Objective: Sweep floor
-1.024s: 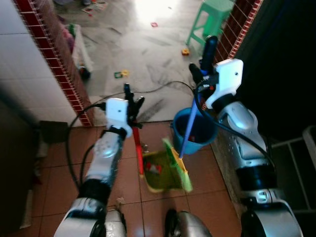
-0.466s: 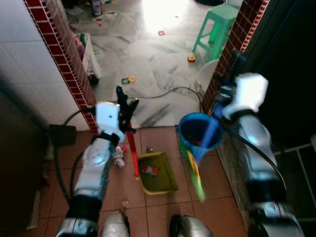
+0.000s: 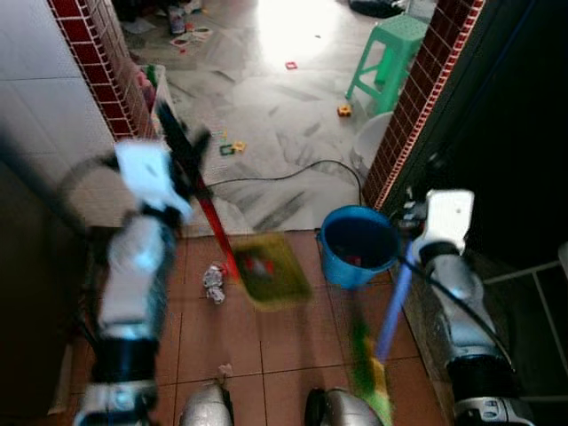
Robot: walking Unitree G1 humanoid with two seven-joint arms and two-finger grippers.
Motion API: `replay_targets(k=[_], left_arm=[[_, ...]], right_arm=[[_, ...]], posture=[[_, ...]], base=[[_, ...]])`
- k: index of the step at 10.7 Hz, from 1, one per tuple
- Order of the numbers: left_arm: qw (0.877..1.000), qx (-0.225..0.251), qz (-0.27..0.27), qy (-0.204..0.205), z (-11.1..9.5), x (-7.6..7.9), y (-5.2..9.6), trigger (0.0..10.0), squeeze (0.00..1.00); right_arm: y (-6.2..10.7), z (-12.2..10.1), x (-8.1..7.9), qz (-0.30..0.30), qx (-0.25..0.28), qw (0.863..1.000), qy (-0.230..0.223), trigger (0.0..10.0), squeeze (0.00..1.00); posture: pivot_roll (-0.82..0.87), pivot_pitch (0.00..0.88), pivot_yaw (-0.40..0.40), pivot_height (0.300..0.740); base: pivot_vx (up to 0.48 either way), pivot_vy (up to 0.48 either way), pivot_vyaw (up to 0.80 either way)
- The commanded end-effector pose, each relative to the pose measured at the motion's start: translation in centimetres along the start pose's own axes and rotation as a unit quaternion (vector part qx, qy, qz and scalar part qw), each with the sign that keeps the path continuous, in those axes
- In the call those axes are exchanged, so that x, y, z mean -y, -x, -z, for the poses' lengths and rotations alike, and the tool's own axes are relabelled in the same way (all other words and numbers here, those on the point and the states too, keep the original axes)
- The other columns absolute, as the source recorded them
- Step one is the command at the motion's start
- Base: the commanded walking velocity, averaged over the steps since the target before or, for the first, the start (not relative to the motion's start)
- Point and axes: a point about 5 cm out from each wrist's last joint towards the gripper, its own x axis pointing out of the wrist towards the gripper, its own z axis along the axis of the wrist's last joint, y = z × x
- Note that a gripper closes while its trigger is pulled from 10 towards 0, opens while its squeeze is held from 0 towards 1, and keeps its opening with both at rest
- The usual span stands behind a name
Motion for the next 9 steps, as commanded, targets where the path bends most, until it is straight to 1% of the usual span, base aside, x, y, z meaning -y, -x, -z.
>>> replay_targets(k=[1, 2, 3, 5, 6, 7, 8, 9], left_arm=[[0.999, 0.051, -0.009, 0.005, -2.6, -0.3, -0.8, 10.0, 0.0], [0.997, 0.069, -0.016, 0.005, -3.7, -0.6, -1.3, 10.0, 0.0], [0.995, 0.097, -0.027, -0.003, -5.5, -1.1, -2.1, 10.0, 0.0], [0.992, 0.119, -0.032, 0.01, -7.1, -1.4, -3.1, 10.0, 0.0], [0.991, 0.127, -0.027, 0.022, -7.6, -1.1, -3.5, 10.0, 0.0], [0.989, 0.139, -0.027, 0.047, -8.2, -0.4, -4.1, 10.0, 0.0], [0.986, 0.157, -0.028, 0.056, -9.1, -0.1, -4.4, 10.0, 0.0], [0.98, 0.182, -0.04, 0.062, -10.2, -0.2, -4.6, 10.0, 0.0]], right_arm=[[0.0, 0.2, 0.1, 0.002, -0.007, 1.0, 0.011, 10.0, 0.0], [0.0, 0.4, -0.1, -0.001, -0.01, 1.0, 0.012, 10.0, 0.0], [0.0, 0.6, -0.4, -0.003, -0.015, 1.0, 0.013, 10.0, 0.0], [-0.1, 0.6, -0.6, -0.006, -0.017, 1.0, 0.004, 10.0, 0.0], [-0.3, 0.4, -0.8, -0.009, -0.013, 1.0, 0.001, 10.0, 0.0], [-0.3, 0.2, -1.2, -0.013, -0.009, 1.0, -0.004, 10.0, 0.0], [-0.3, 0.2, -1.4, -0.015, -0.008, 1.0, -0.006, 10.0, 0.0], [-0.2, 0.1, -1.7, -0.029, -0.005, 1.0, -0.007, 10.0, 0.0]], posture=[[0.0, 0.0, -0.032, 0.74], [0.0, 0.0, -0.033, 0.74], [0.0, 0.0, -0.031, 0.74], [0.0, 0.0, -0.031, 0.74], [-0.01, 0.0, -0.028, 0.74], [-0.01, 0.0, -0.026, 0.74], [-0.01, 0.0, -0.024, 0.74], [-0.01, 0.0, -0.026, 0.74]], base=[[0.0, 0.0, 0.0], [0.0, 0.0, 0.0], [0.0, 0.0, 0.0], [0.0, 0.0, 0.0], [0.0, 0.0, 0.0], [0.0, 0.0, 0.0], [0.0, 0.0, 0.0], [0.0, 0.0, -0.51]])
